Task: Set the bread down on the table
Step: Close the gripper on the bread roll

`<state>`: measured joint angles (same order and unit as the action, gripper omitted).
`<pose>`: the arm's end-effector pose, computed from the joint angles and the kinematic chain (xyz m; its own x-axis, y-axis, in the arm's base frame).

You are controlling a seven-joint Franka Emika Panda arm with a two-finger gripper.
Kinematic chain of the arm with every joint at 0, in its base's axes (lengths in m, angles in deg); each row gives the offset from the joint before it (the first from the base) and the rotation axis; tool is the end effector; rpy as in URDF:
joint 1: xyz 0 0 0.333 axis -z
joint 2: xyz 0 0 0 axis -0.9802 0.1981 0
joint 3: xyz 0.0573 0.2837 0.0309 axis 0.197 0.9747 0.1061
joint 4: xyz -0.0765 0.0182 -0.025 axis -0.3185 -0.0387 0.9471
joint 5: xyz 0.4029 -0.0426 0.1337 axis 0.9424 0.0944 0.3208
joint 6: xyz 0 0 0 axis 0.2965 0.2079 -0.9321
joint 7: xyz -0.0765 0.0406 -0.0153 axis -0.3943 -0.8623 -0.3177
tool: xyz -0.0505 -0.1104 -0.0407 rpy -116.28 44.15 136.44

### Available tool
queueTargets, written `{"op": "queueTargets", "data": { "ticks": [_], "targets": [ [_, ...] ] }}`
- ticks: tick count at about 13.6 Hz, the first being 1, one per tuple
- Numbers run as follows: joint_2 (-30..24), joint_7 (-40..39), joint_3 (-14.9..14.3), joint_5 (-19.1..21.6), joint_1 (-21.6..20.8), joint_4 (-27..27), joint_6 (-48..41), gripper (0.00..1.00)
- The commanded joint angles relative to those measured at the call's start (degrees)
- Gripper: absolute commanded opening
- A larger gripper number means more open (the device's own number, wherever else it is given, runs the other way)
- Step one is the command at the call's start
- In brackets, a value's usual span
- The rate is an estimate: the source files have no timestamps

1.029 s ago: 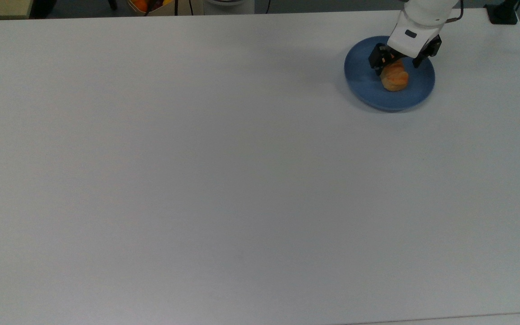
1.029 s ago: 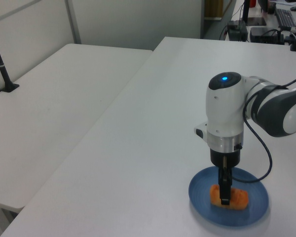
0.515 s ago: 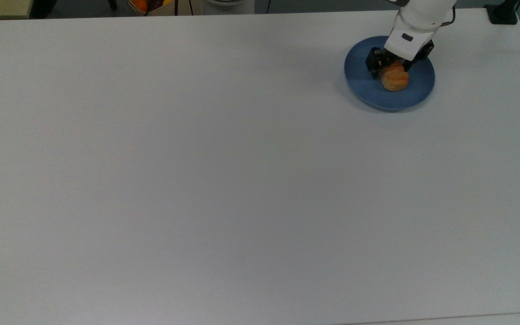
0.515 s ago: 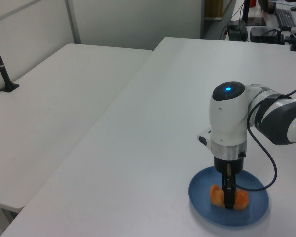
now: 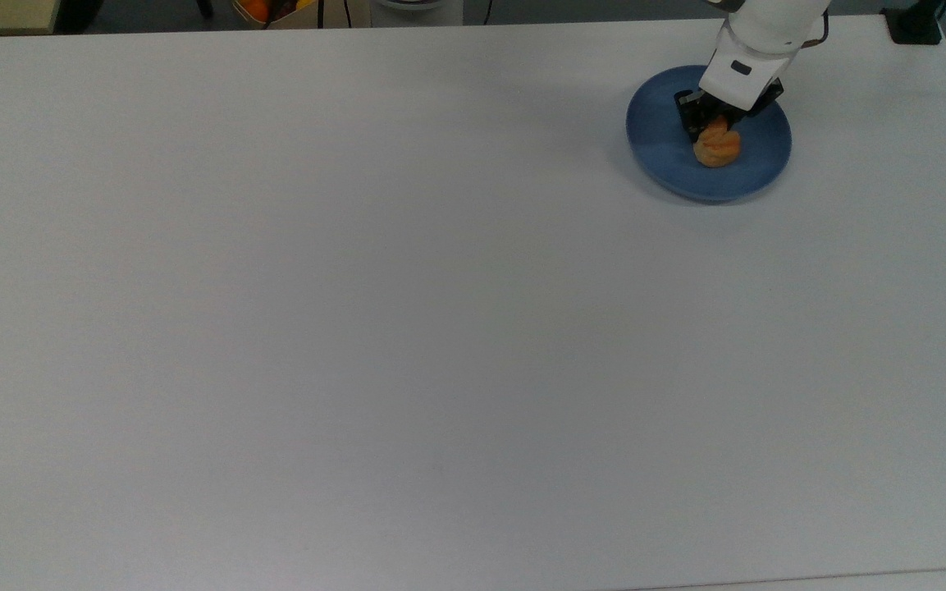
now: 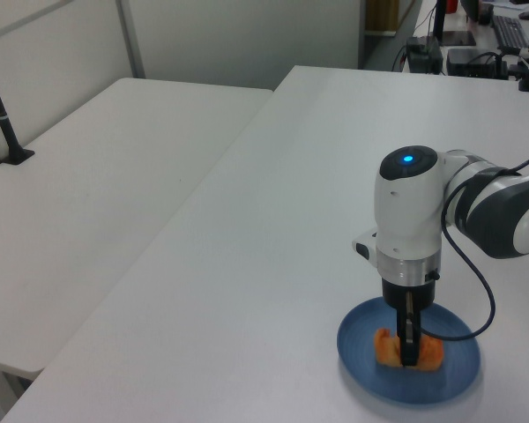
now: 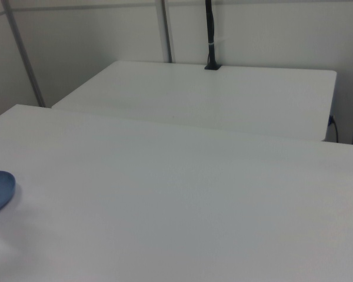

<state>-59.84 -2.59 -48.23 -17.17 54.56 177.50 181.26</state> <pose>0.4443 0.4734 0.2477 0.9554 0.2866 -0.0707 0.2850 -0.9580 -0.0311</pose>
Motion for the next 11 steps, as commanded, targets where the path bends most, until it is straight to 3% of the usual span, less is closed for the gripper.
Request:
{"op": "queueTargets", "data": {
  "ticks": [1,11],
  "targets": [
    [-1.7,0.9,0.2,-1.0,0.6,0.8,0.9,0.38],
    [-12.1,-4.4,0.0,1.5,8.8,-0.4,-5.1,0.39]
  ]
}}
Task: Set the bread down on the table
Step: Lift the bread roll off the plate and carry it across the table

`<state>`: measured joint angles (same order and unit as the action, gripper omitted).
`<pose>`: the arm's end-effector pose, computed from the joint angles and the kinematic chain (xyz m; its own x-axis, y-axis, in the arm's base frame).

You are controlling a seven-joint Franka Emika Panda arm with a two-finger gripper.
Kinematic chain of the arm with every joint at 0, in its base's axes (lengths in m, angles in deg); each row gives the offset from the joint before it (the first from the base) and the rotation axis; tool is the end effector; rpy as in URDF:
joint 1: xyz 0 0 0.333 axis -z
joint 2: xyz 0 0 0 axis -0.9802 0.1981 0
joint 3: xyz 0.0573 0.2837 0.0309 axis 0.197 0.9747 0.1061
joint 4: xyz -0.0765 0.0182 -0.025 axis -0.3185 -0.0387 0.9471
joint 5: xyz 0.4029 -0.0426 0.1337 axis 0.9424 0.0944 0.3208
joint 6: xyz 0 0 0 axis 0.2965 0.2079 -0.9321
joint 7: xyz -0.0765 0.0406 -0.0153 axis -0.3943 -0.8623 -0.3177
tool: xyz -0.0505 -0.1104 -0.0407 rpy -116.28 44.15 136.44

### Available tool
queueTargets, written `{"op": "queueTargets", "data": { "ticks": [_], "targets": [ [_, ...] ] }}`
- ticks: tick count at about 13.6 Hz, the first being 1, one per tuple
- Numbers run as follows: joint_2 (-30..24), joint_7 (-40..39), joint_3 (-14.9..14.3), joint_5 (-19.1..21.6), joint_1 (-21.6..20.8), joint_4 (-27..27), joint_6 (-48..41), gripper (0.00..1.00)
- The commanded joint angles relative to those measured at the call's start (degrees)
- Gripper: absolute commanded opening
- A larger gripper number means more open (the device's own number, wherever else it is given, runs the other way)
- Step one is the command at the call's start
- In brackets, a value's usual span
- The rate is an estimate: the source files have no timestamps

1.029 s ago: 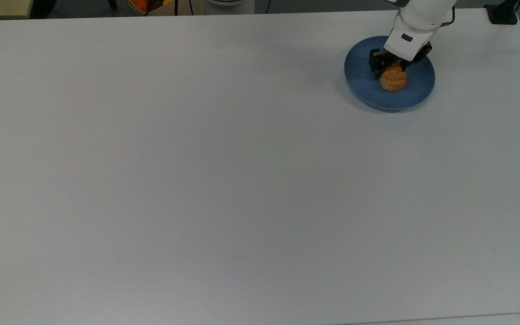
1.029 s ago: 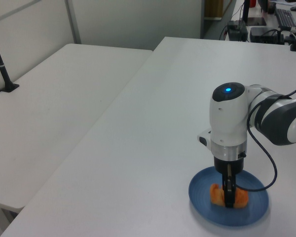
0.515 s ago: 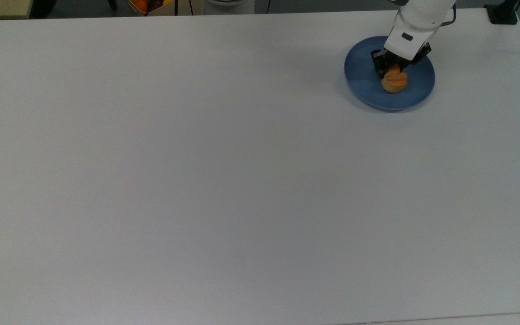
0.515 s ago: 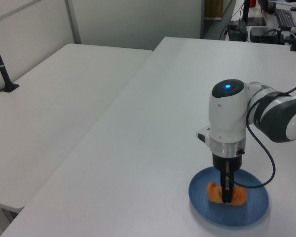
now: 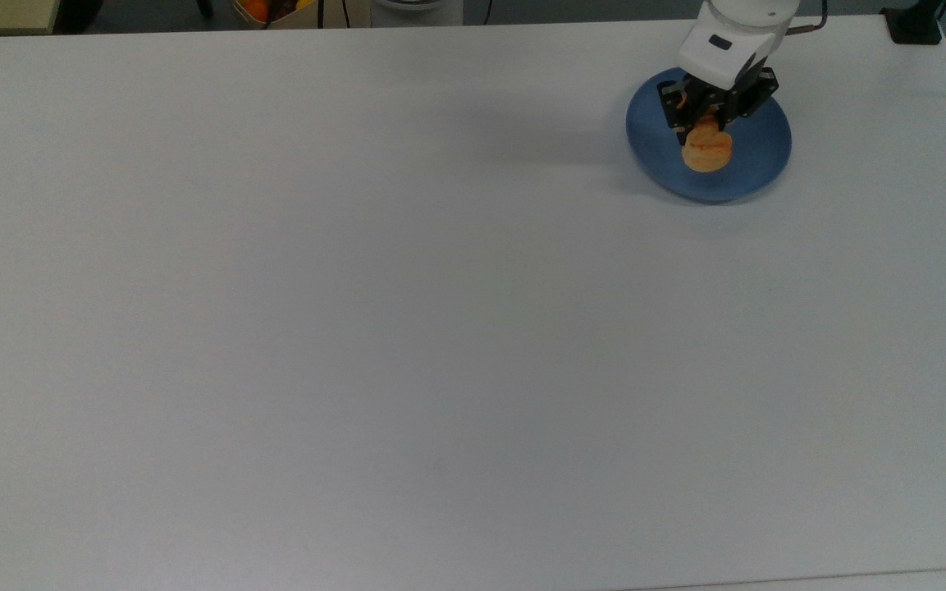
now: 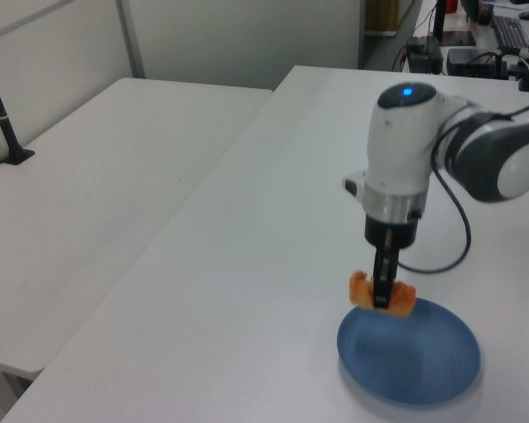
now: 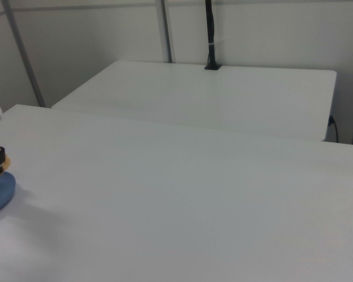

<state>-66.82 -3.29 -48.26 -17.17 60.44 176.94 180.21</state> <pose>0.4971 0.4267 0.3241 0.9791 0.1984 0.0438 0.2002 -0.9789 -0.0406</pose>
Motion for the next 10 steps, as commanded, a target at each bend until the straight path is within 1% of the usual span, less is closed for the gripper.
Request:
{"op": "queueTargets", "data": {
  "ticks": [1,3,4,5,7,10],
  "targets": [
    [-6.0,-5.2,-0.2,2.8,4.0,-0.7,-6.0,0.39],
    [-8.5,-9.7,-1.6,5.2,6.1,-1.7,-9.5,0.39],
    [-10.1,-12.6,-3.3,6.7,6.5,-1.8,-11.0,0.39],
    [-11.5,-15.6,-5.6,8.2,6.5,-1.8,-12.1,0.40],
    [-12.9,-21.2,-10.7,10.3,6.5,-3.7,-14.8,0.40],
    [-13.0,-29.4,-18.4,11.6,6.7,-8.4,-23.0,0.40]
  ]
}}
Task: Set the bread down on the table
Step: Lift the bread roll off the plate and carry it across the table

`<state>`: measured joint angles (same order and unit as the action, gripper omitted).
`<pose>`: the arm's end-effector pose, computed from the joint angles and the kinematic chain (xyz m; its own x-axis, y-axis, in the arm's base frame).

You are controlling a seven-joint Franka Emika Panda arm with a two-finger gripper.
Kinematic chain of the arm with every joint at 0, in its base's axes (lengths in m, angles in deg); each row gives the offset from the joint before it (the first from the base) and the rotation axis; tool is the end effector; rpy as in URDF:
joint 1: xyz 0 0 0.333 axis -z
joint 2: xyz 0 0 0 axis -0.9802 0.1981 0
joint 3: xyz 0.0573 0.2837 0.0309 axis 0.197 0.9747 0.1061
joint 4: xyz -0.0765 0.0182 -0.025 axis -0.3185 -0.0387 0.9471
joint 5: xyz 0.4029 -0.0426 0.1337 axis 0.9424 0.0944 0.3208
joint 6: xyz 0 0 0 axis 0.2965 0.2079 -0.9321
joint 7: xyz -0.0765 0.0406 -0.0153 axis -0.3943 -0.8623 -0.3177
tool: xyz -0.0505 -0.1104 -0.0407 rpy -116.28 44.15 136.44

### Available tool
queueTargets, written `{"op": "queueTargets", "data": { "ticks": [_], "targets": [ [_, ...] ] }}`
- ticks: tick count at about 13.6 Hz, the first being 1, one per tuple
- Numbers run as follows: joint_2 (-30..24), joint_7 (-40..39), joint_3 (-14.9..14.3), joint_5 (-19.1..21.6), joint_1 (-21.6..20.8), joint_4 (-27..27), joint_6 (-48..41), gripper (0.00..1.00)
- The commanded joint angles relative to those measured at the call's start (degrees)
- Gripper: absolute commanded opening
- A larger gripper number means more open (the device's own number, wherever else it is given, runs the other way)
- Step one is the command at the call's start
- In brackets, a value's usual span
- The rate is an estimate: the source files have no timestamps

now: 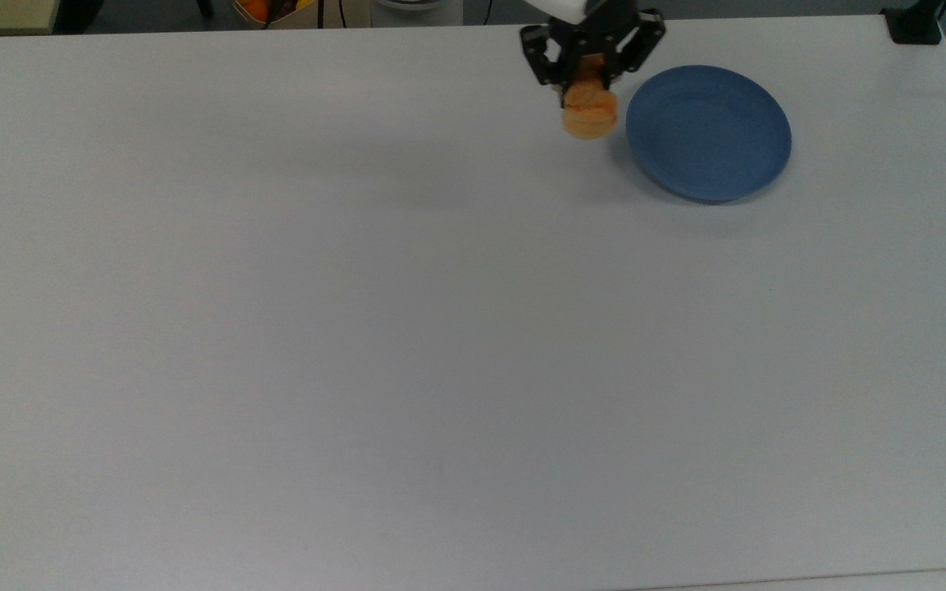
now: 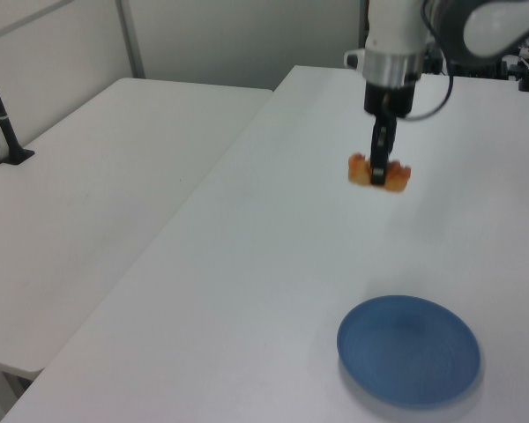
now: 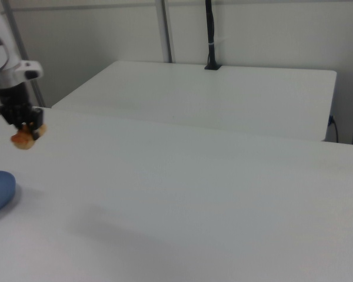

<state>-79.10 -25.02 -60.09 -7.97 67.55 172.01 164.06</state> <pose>0.5754 0.2469 0.4653 0.9814 0.1882 0.0392 0.1902 -0.9800 -0.0583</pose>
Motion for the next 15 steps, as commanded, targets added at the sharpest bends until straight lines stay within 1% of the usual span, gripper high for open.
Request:
{"op": "queueTargets", "data": {
  "ticks": [1,3,8,12,14,15],
  "targets": [
    [-0.8,-10.6,-9.3,2.8,0.1,-4.7,-8.9,0.40],
    [-0.9,-16.5,-14.5,3.5,0.5,-5.9,-11.0,0.40],
    [-1.3,-29.7,-27.1,3.3,1.1,-6.0,-12.3,0.40],
    [0.5,-40.1,-35.2,2.6,2.9,-5.3,-11.4,0.40],
    [2.3,-44.4,-38.4,2.6,4.3,-5.3,-10.2,0.40],
    [2.7,-46.4,-40.0,2.8,5.0,-4.5,-8.6,0.40]
  ]
}}
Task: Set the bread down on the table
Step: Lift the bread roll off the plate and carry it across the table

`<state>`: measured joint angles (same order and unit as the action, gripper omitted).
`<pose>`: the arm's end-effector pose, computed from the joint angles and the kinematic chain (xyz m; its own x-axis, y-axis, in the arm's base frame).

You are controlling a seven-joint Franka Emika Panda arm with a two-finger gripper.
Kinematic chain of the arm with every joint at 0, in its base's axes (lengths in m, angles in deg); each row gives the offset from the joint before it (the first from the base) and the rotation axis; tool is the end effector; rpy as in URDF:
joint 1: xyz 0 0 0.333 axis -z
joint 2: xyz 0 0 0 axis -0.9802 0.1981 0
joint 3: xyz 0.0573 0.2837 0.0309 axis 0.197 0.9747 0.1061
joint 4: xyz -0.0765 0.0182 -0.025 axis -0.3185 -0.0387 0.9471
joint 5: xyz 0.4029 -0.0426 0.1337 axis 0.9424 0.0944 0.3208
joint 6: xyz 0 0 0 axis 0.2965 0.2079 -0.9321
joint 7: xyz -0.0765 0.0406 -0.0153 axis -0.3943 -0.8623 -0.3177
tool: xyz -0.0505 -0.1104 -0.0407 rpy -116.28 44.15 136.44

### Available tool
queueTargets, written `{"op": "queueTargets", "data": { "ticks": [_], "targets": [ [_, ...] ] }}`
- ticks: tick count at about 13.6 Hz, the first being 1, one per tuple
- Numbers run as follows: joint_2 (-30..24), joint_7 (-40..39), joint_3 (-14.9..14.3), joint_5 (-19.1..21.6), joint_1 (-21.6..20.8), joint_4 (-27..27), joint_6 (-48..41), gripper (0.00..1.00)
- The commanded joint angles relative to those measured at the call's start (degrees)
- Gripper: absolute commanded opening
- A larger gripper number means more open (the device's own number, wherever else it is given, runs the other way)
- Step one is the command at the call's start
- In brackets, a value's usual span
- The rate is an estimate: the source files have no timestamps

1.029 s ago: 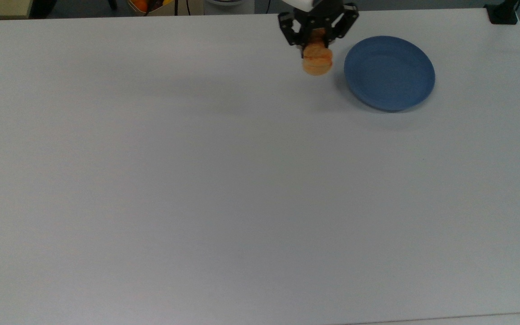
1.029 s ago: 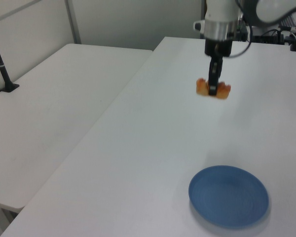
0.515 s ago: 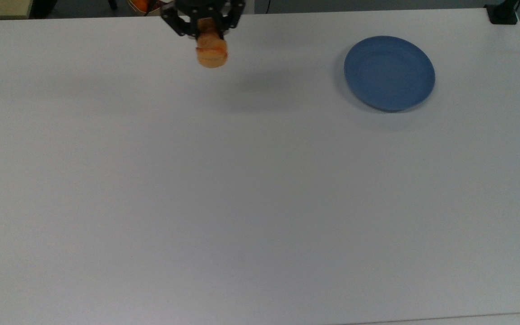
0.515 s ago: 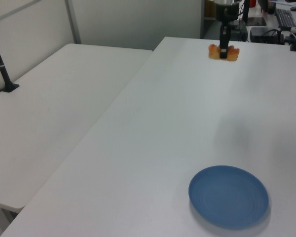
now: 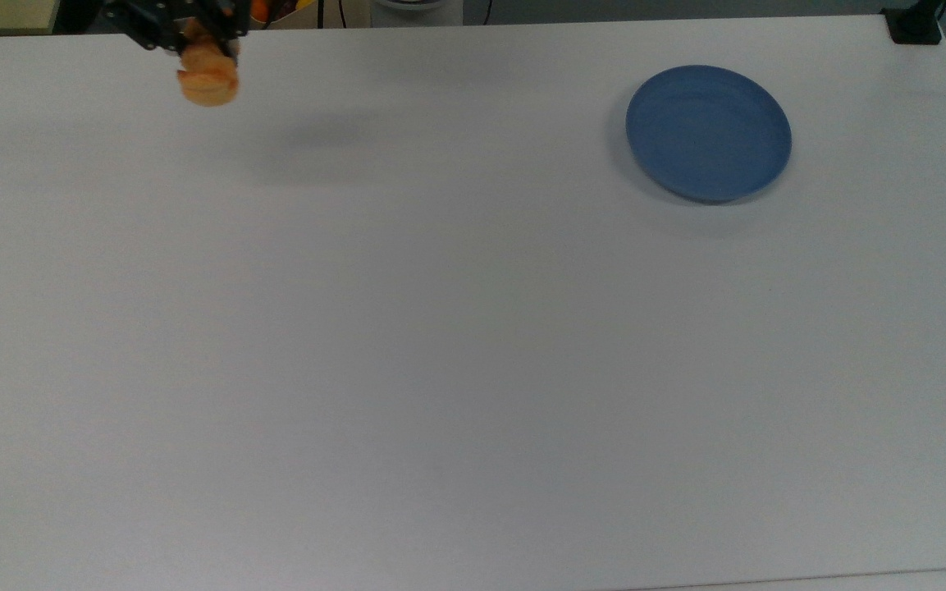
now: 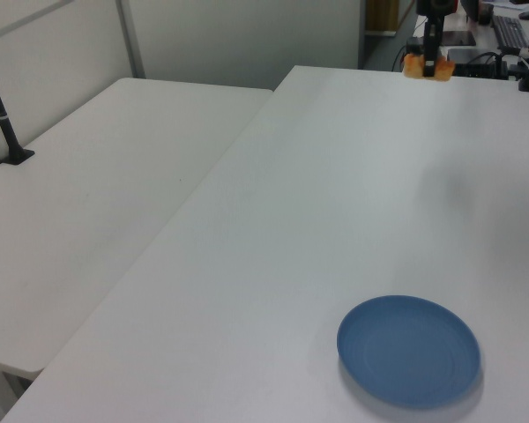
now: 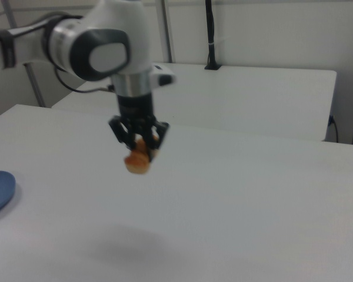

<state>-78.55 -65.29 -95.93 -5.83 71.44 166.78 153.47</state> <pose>0.5944 -0.1606 0.4935 0.9795 0.1999 -0.0259 0.1985 -0.9788 -0.0499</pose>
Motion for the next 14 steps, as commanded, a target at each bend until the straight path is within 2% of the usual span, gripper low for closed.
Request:
{"op": "queueTargets", "data": {
  "ticks": [1,5,8,14],
  "targets": [
    [2.3,-8.3,-5.3,0.8,1.8,2.2,4.0,0.40],
    [5.3,-16.9,-8.3,0.9,4.4,5.7,11.4,0.42],
    [9.3,-21.0,-8.6,1.4,8.1,6.2,17.5,0.42],
    [15.8,-25.1,-8.4,1.4,11.2,6.3,24.5,0.44]
  ]
}}
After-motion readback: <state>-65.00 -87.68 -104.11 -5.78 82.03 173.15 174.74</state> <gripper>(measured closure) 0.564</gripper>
